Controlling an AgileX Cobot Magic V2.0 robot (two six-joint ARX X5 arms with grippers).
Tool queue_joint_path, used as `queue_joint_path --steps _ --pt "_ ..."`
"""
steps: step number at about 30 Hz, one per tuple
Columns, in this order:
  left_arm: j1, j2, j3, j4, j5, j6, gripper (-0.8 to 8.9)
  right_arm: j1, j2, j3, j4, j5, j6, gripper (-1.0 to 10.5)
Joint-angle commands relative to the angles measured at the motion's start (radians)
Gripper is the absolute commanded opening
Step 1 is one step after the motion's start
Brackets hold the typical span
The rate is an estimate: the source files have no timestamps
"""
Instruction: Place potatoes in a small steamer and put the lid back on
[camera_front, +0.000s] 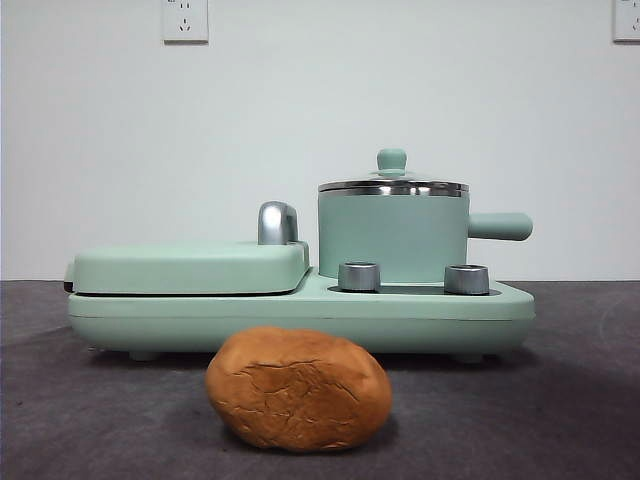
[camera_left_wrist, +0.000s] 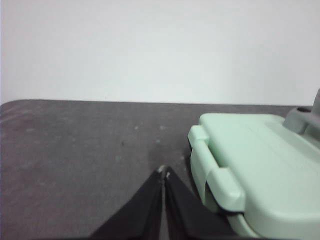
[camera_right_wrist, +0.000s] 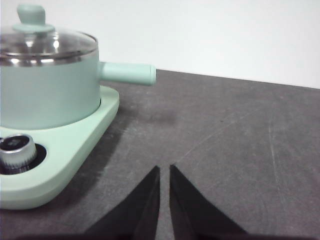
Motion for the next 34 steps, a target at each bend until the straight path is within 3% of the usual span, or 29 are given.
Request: queue_joint_path --steps 1,5,7,12,14,16,22,25,31,34 --pt "0.002 -0.001 -0.019 0.039 0.0 -0.058 0.06 0.002 0.0 -0.004 0.022 -0.001 0.069 0.3" --pt "0.002 0.0 -0.019 0.036 0.016 -0.356 0.06 0.003 0.0 -0.004 0.098 -0.003 0.166 0.3" --pt "0.002 0.0 -0.019 0.039 0.018 -0.459 0.06 0.003 0.0 -0.004 0.152 -0.002 0.191 0.3" --pt "0.002 0.0 -0.011 0.114 0.018 -0.48 0.06 0.002 0.001 0.01 0.213 0.0 0.331 0.1" --pt "0.002 0.0 0.019 0.113 0.018 -0.491 0.09 0.002 0.005 0.043 0.171 0.0 0.41 0.1" --pt "0.002 0.007 0.061 0.086 0.018 -0.509 0.09 0.002 0.024 0.095 0.098 -0.001 0.438 0.1" --pt "0.002 0.106 0.262 -0.075 0.052 -0.485 0.09 0.002 0.17 0.306 -0.06 -0.059 0.366 0.1" --pt "0.002 0.2 0.373 -0.131 0.135 -0.414 0.09 0.003 0.271 0.406 -0.098 -0.12 0.305 0.1" --pt "0.002 0.4 0.574 -0.155 0.359 -0.256 0.09 0.003 0.48 0.585 -0.111 -0.317 0.272 0.1" --pt "0.002 0.498 0.66 -0.193 0.451 -0.182 0.09 0.005 0.579 0.664 -0.131 -0.405 0.188 0.1"
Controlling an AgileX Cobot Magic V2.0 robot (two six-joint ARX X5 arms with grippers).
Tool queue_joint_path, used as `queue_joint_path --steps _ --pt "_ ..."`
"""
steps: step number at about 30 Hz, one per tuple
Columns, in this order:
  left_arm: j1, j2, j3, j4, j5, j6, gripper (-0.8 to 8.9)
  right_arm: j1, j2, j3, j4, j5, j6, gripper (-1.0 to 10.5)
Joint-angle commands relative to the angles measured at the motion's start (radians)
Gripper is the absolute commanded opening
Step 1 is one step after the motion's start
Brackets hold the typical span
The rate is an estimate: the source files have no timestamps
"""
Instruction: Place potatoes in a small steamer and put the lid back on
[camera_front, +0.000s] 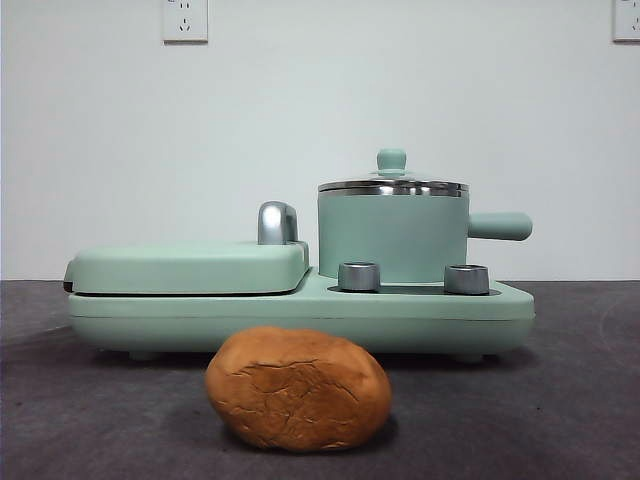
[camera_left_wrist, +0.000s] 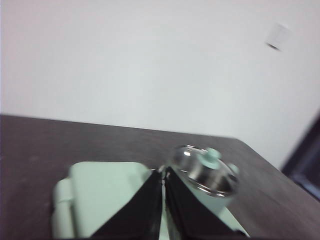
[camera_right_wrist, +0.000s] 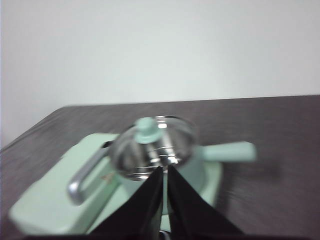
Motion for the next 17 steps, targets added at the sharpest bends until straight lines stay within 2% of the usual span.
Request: queue_joint_path --steps 1,3,7,10,13,15,17 --pt "0.002 0.091 0.082 -0.05 0.078 0.141 0.09 0.008 0.095 0.075 -0.026 -0.071 -0.13 0.1" --pt "0.002 0.15 0.134 -0.115 0.113 0.231 0.08 0.016 0.142 0.114 -0.057 -0.091 -0.205 0.1" --pt "-0.013 0.248 0.227 -0.241 0.121 0.445 0.08 0.052 0.219 0.182 -0.135 -0.085 -0.364 0.1" --pt "-0.046 0.298 0.276 -0.272 0.12 0.563 0.12 0.095 0.245 0.203 -0.151 -0.032 -0.467 0.1" --pt "-0.086 0.336 0.309 -0.27 0.115 0.635 0.94 0.14 0.252 0.204 -0.157 0.039 -0.582 0.1" --pt "-0.111 0.353 0.32 -0.268 0.101 0.648 1.38 0.164 0.252 0.204 -0.164 0.082 -0.64 0.1" --pt "-0.136 0.363 0.321 -0.264 0.102 0.649 2.25 0.183 0.251 0.204 -0.168 0.115 -0.671 1.3"
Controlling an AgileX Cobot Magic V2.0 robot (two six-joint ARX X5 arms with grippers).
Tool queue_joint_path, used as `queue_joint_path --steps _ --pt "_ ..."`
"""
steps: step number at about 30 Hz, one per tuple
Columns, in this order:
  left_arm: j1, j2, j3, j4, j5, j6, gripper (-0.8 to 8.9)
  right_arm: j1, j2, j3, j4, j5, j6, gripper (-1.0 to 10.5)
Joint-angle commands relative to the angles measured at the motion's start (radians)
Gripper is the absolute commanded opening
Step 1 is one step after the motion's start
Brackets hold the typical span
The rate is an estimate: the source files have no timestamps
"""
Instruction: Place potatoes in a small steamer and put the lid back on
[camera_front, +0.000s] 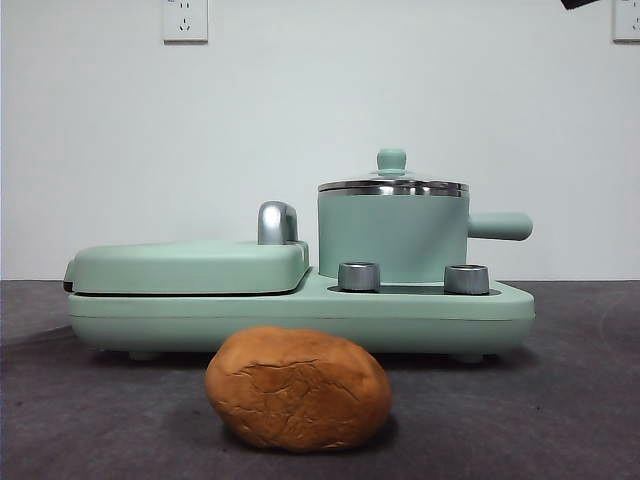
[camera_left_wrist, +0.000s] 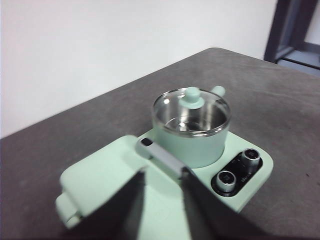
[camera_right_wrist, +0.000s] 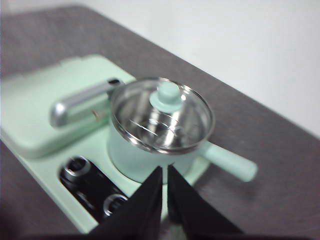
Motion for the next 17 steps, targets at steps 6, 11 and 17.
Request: queue_joint_path --steps 6,11,17 --pt "-0.067 0.024 0.014 0.008 -0.003 0.051 3.47 0.026 0.007 0.018 0.005 0.038 -0.087 3.8" --pt "-0.106 0.06 0.014 0.1 -0.014 0.033 3.42 0.026 0.007 0.018 0.005 0.038 -0.071 3.8" --pt "-0.195 0.17 0.014 0.307 -0.117 -0.067 3.42 0.026 0.007 0.018 0.006 0.037 -0.026 3.8"
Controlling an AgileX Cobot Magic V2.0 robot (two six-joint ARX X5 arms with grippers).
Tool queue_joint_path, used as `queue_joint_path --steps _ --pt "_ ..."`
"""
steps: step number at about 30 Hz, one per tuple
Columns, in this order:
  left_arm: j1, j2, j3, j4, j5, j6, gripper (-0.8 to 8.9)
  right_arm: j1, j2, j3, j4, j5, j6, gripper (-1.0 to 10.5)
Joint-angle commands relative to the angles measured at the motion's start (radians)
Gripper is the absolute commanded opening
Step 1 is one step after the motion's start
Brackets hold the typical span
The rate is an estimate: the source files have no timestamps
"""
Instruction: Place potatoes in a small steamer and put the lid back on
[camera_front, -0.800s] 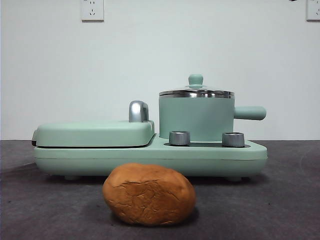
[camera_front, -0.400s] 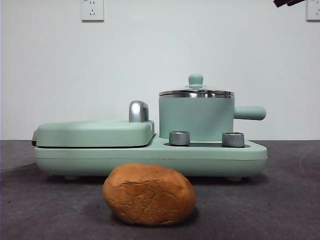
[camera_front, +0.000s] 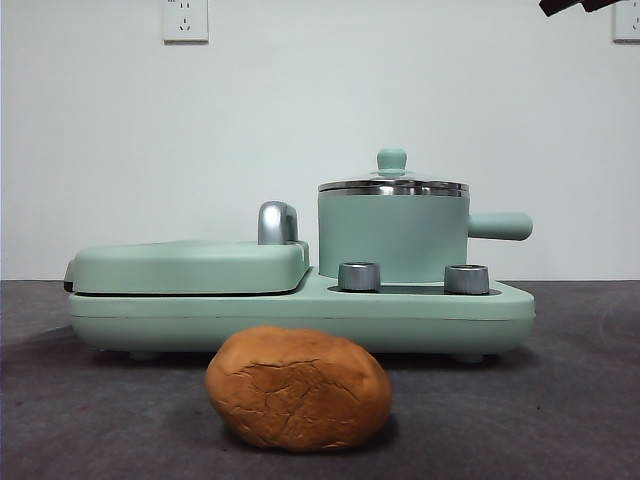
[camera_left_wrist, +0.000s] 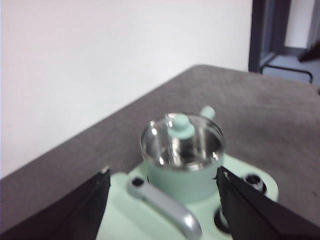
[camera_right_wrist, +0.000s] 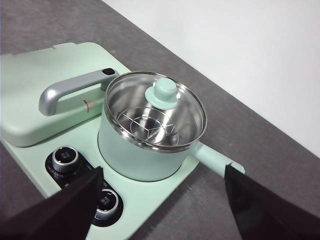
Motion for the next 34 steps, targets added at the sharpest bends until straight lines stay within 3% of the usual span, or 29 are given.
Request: queue_joint_path --steps 1,10,23,34 --pt "-0.043 0.072 0.015 0.112 -0.04 -0.072 3.42 0.005 0.007 0.018 0.008 0.002 0.04 3.8" --pt "-0.169 0.371 0.11 0.289 -0.072 -0.103 3.37 0.004 0.008 0.018 0.009 0.003 0.062 3.8" --pt "-0.275 0.821 0.455 0.291 -0.076 -0.041 3.37 0.004 0.008 0.018 0.009 0.002 0.062 3.8" --pt "-0.312 1.021 0.601 0.309 -0.104 -0.042 3.37 0.004 0.008 0.018 0.013 0.003 0.062 3.8"
